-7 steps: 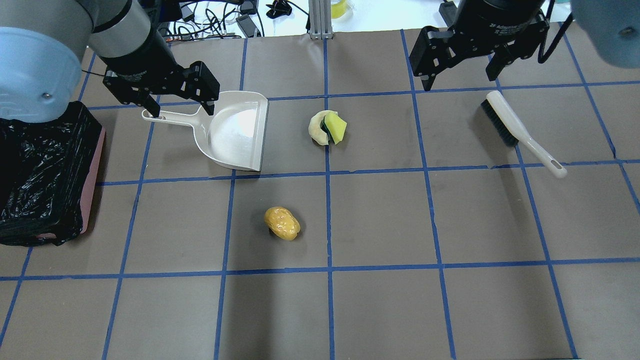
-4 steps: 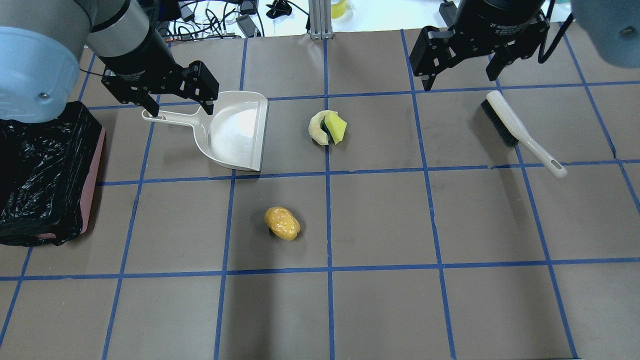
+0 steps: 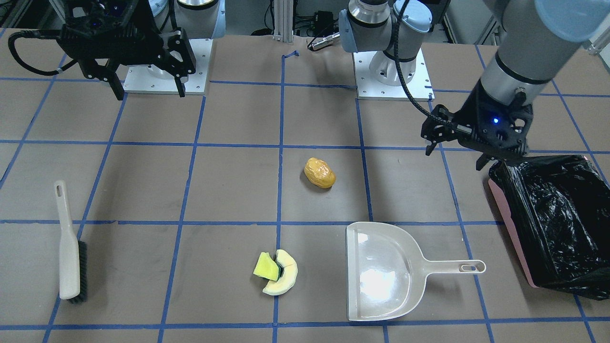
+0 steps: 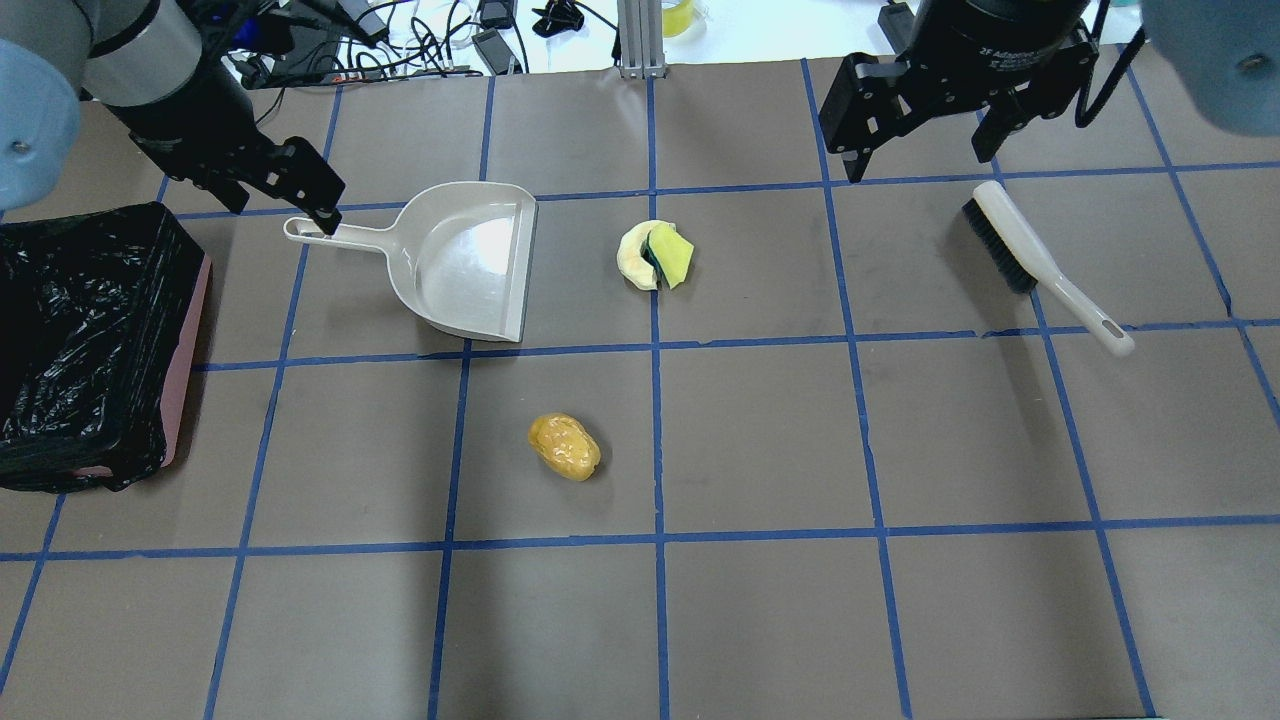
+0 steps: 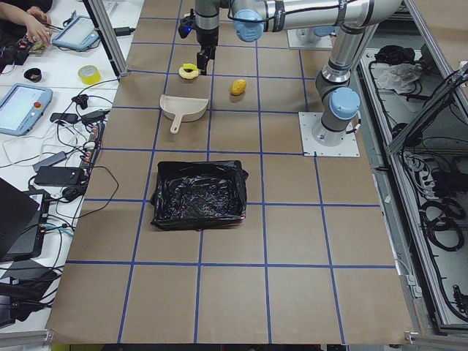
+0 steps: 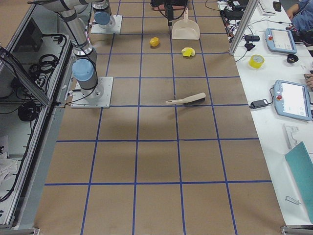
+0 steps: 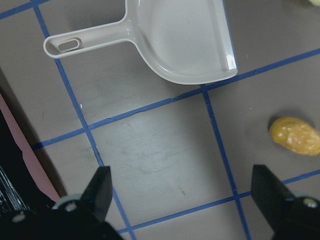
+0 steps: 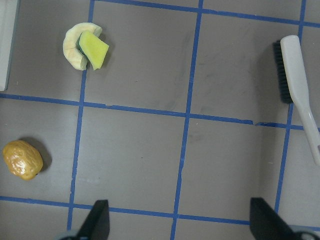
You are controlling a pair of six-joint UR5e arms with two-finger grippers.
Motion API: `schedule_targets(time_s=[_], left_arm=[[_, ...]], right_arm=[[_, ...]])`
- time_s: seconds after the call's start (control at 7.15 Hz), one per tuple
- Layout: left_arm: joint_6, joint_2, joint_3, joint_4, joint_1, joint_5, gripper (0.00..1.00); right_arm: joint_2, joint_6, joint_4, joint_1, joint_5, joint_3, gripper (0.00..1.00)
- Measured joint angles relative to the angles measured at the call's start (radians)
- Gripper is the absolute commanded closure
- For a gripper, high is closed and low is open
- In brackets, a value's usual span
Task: Sweep and dump trash into bin
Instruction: 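Grasp the white dustpan handle with the left gripper and lift slightly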
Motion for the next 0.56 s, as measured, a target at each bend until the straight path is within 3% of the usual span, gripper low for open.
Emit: schedule_targets(time_s=[0.56], left_arm=[[0.802, -0.212, 0.021, 0.22, 0.078, 0.001, 0.01]], right_arm=[[0.0, 0.0, 0.015, -0.001, -0.002, 0.0, 0.0]])
